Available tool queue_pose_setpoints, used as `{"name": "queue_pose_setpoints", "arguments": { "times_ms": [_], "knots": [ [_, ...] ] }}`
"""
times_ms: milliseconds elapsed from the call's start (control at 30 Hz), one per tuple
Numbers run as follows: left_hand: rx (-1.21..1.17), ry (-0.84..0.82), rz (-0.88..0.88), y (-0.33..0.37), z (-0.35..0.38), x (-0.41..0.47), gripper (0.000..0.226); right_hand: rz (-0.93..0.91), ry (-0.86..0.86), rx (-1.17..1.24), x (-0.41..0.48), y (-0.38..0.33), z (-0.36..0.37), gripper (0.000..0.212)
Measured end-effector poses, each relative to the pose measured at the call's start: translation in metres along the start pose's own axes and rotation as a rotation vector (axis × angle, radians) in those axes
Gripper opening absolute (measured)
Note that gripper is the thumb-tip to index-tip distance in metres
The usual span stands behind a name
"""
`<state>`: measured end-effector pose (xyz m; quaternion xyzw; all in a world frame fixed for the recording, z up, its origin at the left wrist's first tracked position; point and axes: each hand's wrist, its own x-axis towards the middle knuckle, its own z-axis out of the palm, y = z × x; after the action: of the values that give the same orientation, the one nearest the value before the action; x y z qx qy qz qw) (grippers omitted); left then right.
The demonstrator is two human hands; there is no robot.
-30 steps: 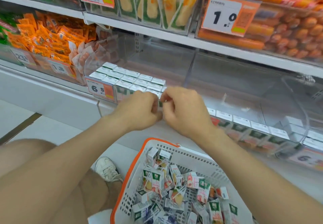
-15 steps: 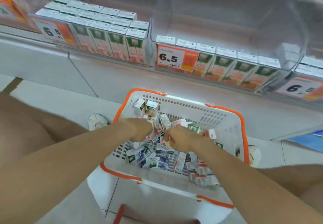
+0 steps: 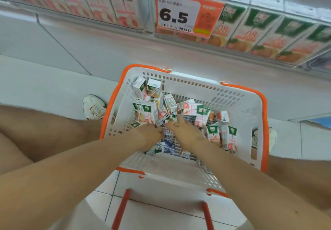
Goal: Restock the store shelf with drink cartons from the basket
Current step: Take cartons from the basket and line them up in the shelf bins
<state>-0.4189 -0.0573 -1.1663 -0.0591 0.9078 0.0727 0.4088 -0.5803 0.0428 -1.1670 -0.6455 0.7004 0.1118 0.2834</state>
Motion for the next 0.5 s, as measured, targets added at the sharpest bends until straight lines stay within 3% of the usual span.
{"name": "queue_pose_setpoints", "arguments": {
  "times_ms": [100,300,433,500],
  "knots": [
    [-0.01,0.06,0.012,0.003,-0.005,0.001,0.079,0.018,-0.068,0.009,0.0,0.005,0.006,0.1],
    [0.067,0.096,0.03,-0.001,-0.001,0.004,0.068,0.141,-0.014,0.237,0.003,0.002,0.012,0.028],
    [0.089,0.106,0.055,-0.009,0.006,0.009,0.064,0.192,0.028,0.149,0.002,0.003,0.008,0.039],
    [0.117,0.118,0.08,-0.014,0.005,0.007,0.065,0.18,0.004,0.187,-0.002,0.006,-0.001,0.031]
  ]
}}
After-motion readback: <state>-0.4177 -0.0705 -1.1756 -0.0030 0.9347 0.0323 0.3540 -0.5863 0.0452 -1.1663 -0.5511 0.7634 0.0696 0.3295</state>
